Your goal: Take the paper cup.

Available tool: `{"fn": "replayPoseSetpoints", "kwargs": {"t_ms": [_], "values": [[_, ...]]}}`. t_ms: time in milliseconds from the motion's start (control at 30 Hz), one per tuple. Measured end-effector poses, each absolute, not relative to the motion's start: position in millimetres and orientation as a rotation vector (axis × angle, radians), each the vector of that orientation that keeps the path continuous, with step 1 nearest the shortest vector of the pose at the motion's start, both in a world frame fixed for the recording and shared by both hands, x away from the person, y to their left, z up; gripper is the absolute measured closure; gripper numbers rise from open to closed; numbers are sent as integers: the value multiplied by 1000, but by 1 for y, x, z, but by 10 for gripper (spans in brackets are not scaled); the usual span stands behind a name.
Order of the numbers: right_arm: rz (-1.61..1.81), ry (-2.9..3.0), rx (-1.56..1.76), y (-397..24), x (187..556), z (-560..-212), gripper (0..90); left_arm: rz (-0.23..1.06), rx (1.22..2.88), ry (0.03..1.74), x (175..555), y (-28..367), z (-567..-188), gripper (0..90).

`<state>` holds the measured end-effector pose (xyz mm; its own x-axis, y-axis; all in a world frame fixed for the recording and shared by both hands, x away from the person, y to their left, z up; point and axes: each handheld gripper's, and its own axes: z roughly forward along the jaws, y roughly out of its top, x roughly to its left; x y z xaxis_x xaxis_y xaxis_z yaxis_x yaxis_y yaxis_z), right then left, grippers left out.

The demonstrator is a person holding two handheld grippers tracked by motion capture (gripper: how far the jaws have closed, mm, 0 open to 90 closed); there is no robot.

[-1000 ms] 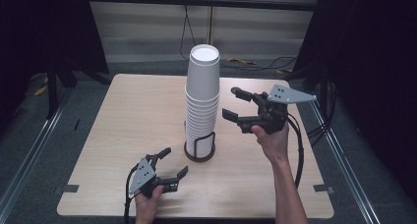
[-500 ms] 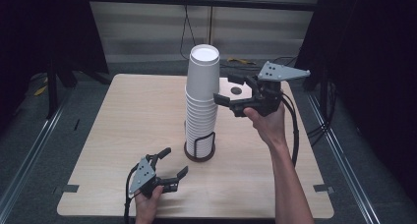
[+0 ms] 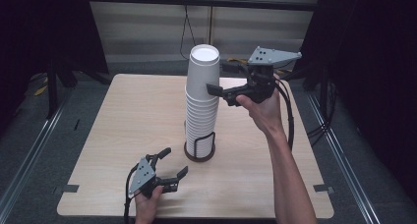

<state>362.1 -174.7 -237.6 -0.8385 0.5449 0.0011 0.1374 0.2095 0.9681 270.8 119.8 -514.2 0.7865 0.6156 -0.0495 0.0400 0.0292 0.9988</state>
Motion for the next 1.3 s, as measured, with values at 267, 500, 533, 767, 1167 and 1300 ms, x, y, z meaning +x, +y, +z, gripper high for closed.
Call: {"fn": "replayPoseSetpoints", "kwargs": {"t_ms": [267, 500, 533, 767, 1167, 1300], "values": [[1648, 2196, 651, -166, 375, -227, 135, 480, 1492, 556, 271, 120, -514, 158], [1629, 2223, 655, -158, 382, -224, 137, 479, 1493, 555, 271, 120, -514, 157], [1629, 2233, 656, -157, 384, -223, 138, 480, 1493, 554, 271, 120, -514, 157], [1630, 2255, 652, -148, 391, -218, 142, 483, 1495, 551, 271, 120, -514, 157], [1621, 2275, 650, -143, 394, -218, 184, 477, 1493, 552, 271, 120, -514, 157], [1621, 2273, 651, -143, 394, -218, 193, 477, 1492, 553, 271, 120, -514, 157]]}}
